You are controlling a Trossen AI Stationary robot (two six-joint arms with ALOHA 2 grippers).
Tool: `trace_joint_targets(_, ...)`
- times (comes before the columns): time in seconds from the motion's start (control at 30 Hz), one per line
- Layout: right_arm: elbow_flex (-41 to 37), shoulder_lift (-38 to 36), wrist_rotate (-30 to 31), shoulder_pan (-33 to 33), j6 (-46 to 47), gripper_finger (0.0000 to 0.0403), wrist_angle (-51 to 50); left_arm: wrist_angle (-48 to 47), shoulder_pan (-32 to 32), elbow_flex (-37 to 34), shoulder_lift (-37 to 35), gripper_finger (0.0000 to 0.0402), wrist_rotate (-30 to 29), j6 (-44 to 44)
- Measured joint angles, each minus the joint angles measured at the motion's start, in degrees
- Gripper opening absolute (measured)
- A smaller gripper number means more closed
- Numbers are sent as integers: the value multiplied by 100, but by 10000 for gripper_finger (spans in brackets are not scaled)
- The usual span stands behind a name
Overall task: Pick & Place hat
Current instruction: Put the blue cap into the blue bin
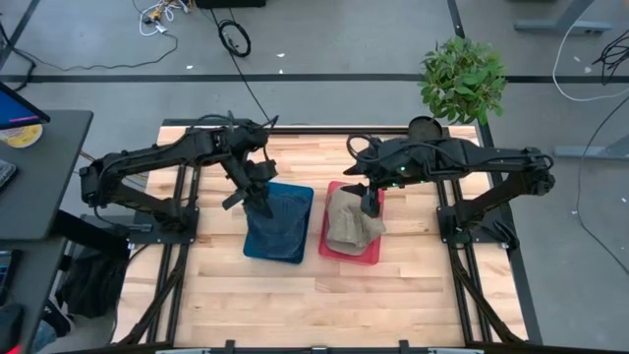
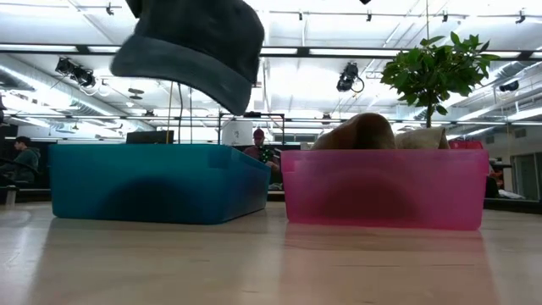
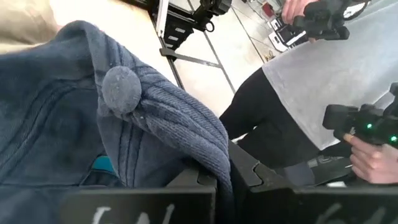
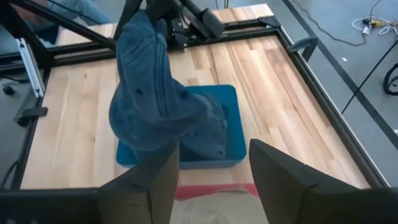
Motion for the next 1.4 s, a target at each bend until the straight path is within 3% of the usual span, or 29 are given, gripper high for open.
trace_joint_targets(0.43, 2, 40, 233, -181, -104, 197, 596, -509, 253, -4, 789, 5, -21, 963)
trace_joint_targets(0.6, 2, 42, 245, -186, -153, 197, 610, -598, 249, -7, 1045, 5, 253, 1063)
trace_joint_targets(0.77, 2, 42, 348, -190, -163, 197, 615, -1097, 279, -11, 1169, 5, 89, 1448)
trace_joint_targets(1.03, 2, 42, 401, -190, -172, 197, 747, -1030, 283, -4, 1605, 5, 25, 1815)
trace_joint_targets(1.17, 2, 42, 446, -190, -170, 197, 812, -1131, 292, -4, 1889, 12, -407, 1692)
trace_joint_targets(1.3, 2, 42, 445, -190, -154, 197, 855, -1167, 292, -5, 2053, 29, -1312, 1154)
trace_joint_targets(1.4, 2, 42, 446, -190, -153, 197, 887, -1205, 279, -7, 2055, 50, -1658, 1319)
